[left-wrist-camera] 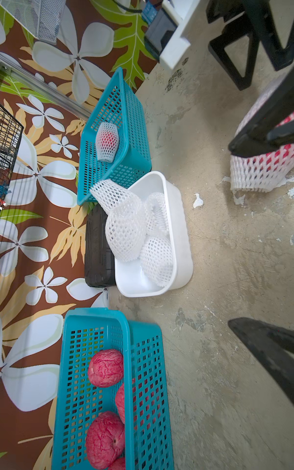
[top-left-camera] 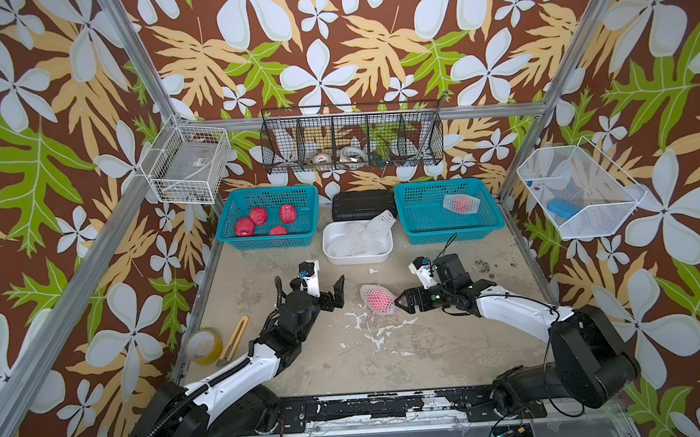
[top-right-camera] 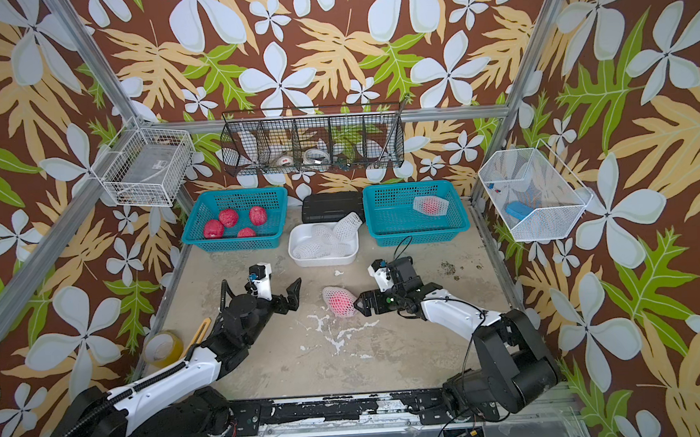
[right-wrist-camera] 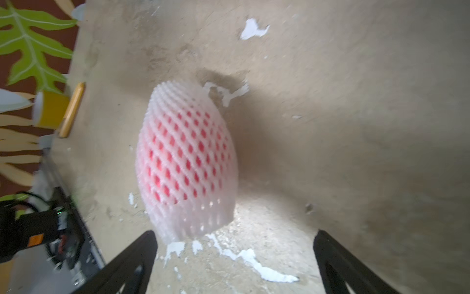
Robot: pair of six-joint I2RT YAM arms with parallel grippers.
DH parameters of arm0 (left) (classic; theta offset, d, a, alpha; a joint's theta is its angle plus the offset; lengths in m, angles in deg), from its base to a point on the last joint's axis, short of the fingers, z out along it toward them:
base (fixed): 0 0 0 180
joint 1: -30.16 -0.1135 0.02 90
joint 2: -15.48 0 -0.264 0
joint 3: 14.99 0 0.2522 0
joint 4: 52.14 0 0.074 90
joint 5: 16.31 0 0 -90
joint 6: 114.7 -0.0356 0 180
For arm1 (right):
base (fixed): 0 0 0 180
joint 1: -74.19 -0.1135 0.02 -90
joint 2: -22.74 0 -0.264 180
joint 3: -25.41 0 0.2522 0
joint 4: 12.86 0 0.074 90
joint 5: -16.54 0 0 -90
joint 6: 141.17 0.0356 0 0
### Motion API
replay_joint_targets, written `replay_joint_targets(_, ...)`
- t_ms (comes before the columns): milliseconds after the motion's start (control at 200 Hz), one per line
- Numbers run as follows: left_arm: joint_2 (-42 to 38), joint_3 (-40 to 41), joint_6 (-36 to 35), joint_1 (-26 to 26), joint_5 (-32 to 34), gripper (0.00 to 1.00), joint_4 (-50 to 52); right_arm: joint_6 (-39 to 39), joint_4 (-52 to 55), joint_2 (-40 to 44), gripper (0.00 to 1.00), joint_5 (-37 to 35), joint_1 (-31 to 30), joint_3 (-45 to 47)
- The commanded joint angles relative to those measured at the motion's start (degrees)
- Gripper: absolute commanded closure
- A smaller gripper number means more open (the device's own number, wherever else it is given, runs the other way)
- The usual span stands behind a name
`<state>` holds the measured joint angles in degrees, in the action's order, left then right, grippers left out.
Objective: Remove foam nets from apples
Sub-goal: Remove the foam net from the apple.
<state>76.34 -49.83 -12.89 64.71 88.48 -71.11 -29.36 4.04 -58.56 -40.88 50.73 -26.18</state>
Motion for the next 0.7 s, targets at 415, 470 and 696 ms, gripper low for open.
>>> replay_joint_targets(415, 1.09, -3.18, -2.24, 0.0, -1.64, 0.0, 2.24, 6.76, -13.57, -5.82, 0.08, 6.53, -0.25, 2.56)
replay_joint_targets(470, 1.51, -3.18, -2.19, -0.03, -1.83, 0.0, 1.99, 6.78, -13.94, -6.52, 0.09, 6.77, -0.3, 2.24)
replay_joint_targets(696, 2.57, -3.54, -2.32, -0.02, -2.2, 0.0, 2.05, 6.76, -15.1, -9.29, 0.19, 7.17, -0.96, 0.97)
